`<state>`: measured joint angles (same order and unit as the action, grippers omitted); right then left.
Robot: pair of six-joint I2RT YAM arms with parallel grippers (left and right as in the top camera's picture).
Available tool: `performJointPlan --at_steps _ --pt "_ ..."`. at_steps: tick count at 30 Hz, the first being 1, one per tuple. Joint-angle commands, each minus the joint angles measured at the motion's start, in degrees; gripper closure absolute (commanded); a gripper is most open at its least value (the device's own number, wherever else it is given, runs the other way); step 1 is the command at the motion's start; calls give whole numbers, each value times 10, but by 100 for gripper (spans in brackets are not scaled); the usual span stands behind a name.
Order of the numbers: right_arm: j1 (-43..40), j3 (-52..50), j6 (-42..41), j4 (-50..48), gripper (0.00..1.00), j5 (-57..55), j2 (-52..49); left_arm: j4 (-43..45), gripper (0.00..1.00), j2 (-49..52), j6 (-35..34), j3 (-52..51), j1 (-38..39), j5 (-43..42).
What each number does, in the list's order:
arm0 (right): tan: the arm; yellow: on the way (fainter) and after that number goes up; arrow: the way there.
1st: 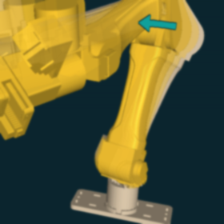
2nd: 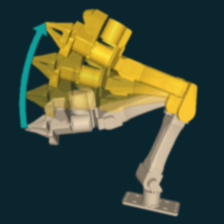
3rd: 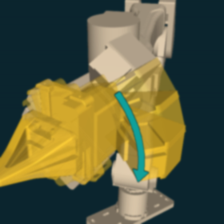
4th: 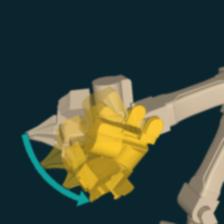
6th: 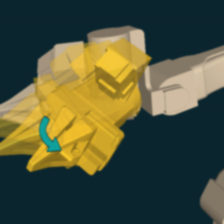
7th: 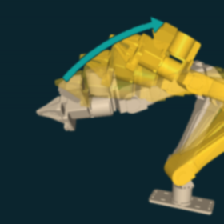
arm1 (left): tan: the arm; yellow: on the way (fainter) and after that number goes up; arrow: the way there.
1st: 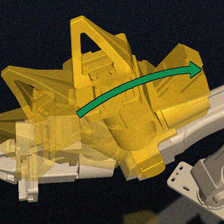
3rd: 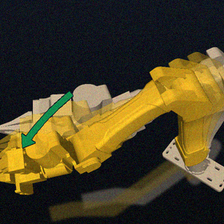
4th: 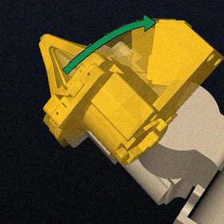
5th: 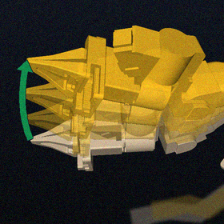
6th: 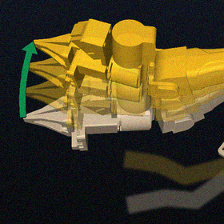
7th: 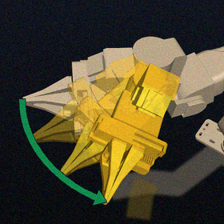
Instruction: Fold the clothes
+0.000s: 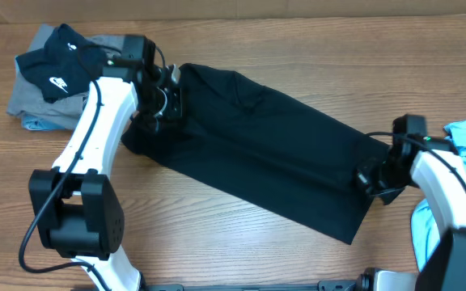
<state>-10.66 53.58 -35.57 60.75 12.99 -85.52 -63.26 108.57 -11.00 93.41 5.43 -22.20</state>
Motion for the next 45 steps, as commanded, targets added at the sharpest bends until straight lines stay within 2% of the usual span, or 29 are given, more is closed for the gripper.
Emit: performJointPlan --at_steps 1,9,20,27,32,36,39,42,45 --pt "-3 81 54 39 96 -23 80 -34 96 -46 33 75 -14 42" --pt "-3 303 58 177 96 -70 204 -96 96 -146 34 195 -21 153" --pt "-3 650 49 363 96 -69 215 -136 96 -330 20 376 -33 306" --pt "-3 806 25 363 96 -29 221 -141 96 -416 23 504 -33 362" --pt "-3 817 26 363 96 -29 215 -150 96 -421 25 508 -33 366" --pt "-3 817 26 363 96 -35 183 -153 96 -373 26 484 -33 351" --pt "-3 817 26 360 96 -35 138 -143 96 -308 48 478 -33 300" --pt "-3 818 29 340 96 -35 80 -88 96 -220 83 478 -33 208" --pt "-3 818 46 269 96 -32 11 15 96 -136 111 479 -33 63"
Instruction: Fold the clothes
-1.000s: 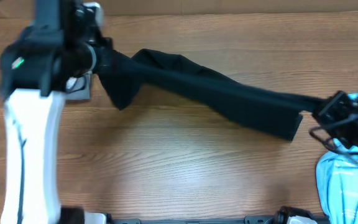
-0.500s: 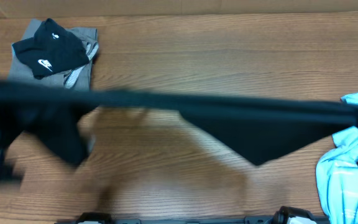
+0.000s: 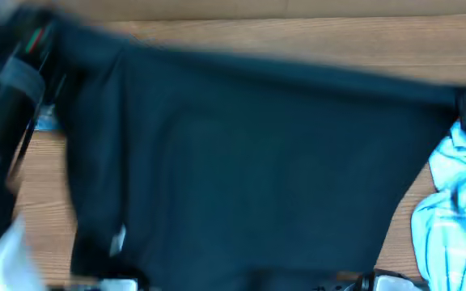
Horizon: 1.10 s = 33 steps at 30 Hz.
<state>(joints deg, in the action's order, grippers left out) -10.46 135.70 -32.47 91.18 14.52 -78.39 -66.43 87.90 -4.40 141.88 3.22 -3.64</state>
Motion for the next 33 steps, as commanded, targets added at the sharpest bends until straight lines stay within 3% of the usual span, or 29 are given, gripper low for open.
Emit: performJointPlan --at_steps 1,5,10,16,23,31,33 --pt "-6 -2 17 -63 96 -42 -78 83 96 92 43 -2 -11 -163" --pt "-25 -2 47 -150 96 17 -108 181 96 129 -3 45 -18 -216" --pt "-74 18 56 -160 96 28 -101 194 96 123 -3 113 -35 -186" --pt "-94 19 73 -122 96 27 -94 74 96 121 19 139 -43 -191" --pt "-90 -6 103 9 96 21 -135 -136 94 156 32 127 -43 -77" --pt "-72 -170 148 49 96 21 -191 -299 96 272 32 127 -43 -64" --pt "-71 -221 150 42 96 21 -196 -304 96 296 32 114 -43 -71"
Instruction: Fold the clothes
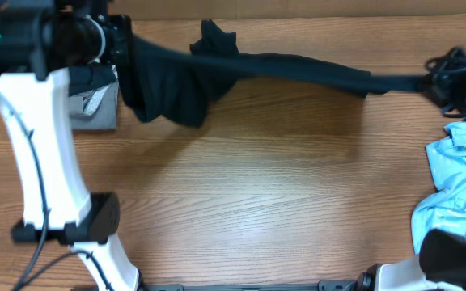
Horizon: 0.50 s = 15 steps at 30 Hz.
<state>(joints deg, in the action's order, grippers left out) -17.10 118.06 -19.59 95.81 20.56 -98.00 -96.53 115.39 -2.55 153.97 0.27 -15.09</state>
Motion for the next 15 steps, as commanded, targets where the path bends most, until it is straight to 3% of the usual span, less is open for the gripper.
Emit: performJointPlan --at_steps 1,9,15 --pt "-5 -77 21 -12 96 -39 0 -3 96 25 13 -21 -13 35" --pt "-5 -222 60 -29 96 -40 1 -3 96 12 21 -136 -5 41" --pt "-5 -251 62 -13 96 -40 18 -3 96 -68 26 -314 -6 93"
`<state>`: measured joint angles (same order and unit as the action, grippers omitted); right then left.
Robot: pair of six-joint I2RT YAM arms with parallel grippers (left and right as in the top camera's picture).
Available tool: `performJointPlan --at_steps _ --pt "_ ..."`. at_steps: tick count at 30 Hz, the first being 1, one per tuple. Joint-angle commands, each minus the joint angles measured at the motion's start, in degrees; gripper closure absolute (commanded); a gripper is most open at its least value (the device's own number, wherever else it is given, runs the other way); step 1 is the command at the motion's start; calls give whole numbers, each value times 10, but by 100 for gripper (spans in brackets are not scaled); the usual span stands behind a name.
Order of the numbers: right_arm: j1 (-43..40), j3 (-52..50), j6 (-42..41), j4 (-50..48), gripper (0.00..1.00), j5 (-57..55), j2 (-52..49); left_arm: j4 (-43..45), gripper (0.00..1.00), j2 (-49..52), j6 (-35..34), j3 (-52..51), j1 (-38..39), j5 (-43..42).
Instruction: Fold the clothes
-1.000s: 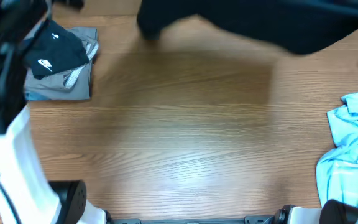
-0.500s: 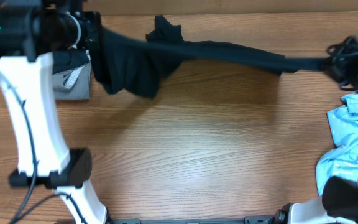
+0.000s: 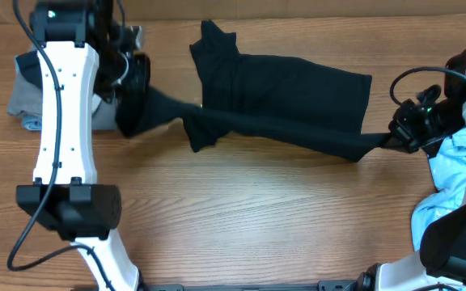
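Observation:
A black garment (image 3: 281, 93) lies stretched across the far half of the table, its near edge pulled taut between both arms. My left gripper (image 3: 132, 101) is shut on its left end, where the cloth bunches into a dark fold. At the right, my right gripper (image 3: 391, 139) is shut on the garment's right corner, low near the table. A sleeve tip (image 3: 215, 36) sticks up at the back edge.
A pile of grey and dark clothes (image 3: 24, 101) sits at the far left behind the left arm. A light blue garment (image 3: 451, 190) lies crumpled at the right edge. The wooden table (image 3: 241, 218) shows bare grain in front.
Both grippers have come nearer and lower with the garment. The cloth, a thin band along the back edge before, now lies partly spread on the table with its near edge taut.
First the black garment lay flat and diagonal on the table with both grippers at its ends. Then it hung lifted close to the camera, filling the view. After that it stretched as a band along the back, and now it rests spread on the far table.

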<state>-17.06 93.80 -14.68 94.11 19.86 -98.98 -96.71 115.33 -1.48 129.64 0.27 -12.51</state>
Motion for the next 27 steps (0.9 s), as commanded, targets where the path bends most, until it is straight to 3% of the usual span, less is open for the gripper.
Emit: performJointPlan --at_steps 1,9,12,15,23,27 --pt "-5 -12 13 9 96 -33 31 -1 96 -79 18 -97 -6 70" --pt "1 -116 10 0 96 -35 58 51 96 -177 23 -332 -6 64" --pt "1 -179 -3 -27 87 -39 60 74 95 -194 17 -413 -2 55" --pt "1 -238 -4 -56 85 -42 60 90 94 -199 17 -475 -2 48" --pt "-7 -287 -34 -77 78 -96 62 86 94 -201 17 -518 -2 36" --pt "-12 -284 -34 -94 63 -95 63 83 78 -204 24 -518 -2 34"
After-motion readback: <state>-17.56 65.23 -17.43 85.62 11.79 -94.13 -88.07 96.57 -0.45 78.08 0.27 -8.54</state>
